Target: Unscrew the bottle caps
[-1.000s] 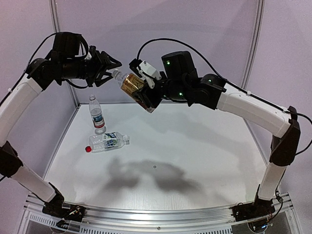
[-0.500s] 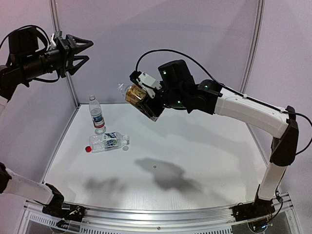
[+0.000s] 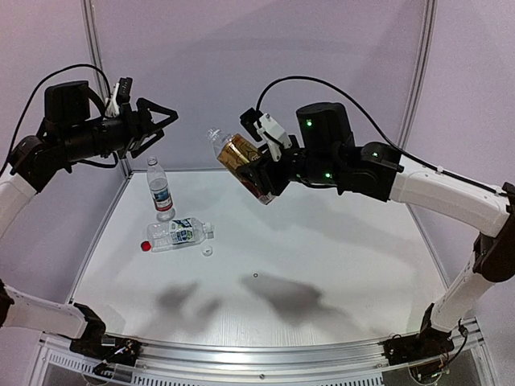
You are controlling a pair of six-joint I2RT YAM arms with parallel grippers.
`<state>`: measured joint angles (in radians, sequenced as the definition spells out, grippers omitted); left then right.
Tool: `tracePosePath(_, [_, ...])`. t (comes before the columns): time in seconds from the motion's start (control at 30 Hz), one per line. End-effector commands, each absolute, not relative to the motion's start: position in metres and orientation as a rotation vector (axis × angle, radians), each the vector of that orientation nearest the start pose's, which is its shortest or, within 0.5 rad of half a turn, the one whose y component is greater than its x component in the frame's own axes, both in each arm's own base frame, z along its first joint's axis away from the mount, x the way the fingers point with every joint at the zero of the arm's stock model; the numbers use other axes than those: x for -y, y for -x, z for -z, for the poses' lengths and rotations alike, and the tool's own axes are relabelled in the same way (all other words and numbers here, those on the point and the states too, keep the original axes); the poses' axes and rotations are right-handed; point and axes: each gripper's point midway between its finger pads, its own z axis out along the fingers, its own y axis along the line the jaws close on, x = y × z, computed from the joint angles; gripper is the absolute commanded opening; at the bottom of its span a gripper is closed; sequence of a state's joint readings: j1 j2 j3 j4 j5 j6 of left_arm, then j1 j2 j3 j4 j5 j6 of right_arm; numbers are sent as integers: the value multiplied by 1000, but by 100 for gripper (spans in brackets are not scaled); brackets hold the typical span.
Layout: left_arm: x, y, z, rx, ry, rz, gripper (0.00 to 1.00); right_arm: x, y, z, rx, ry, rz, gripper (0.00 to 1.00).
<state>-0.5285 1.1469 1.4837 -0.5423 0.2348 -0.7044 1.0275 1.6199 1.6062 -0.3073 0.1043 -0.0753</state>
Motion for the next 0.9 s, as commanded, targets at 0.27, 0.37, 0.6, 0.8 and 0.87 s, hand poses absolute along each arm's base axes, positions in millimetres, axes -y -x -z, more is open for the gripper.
tracePosePath(0.27, [275,-265,-473,-1729,-369,1253,77,-431,-244,-387,-1602,914,-822,61])
tracePosePath(0.37, [284,-272,-468,-1758,-374,1257,77,-430,-241,-390,-1592,914,-844,61])
tracePosePath(0.6, [296,-287,-449,-1836,-342,1245,77,-426,-236,-394,-1580,913,-859,62])
tracePosePath(0.8, [309,-287,-447,-1846,-374,1287,72,-424,-235,-395,-1577,913,-858,62])
tracePosePath(0.87, [314,-287,-444,-1855,-387,1299,68,-424,-236,-394,-1579,914,-857,62])
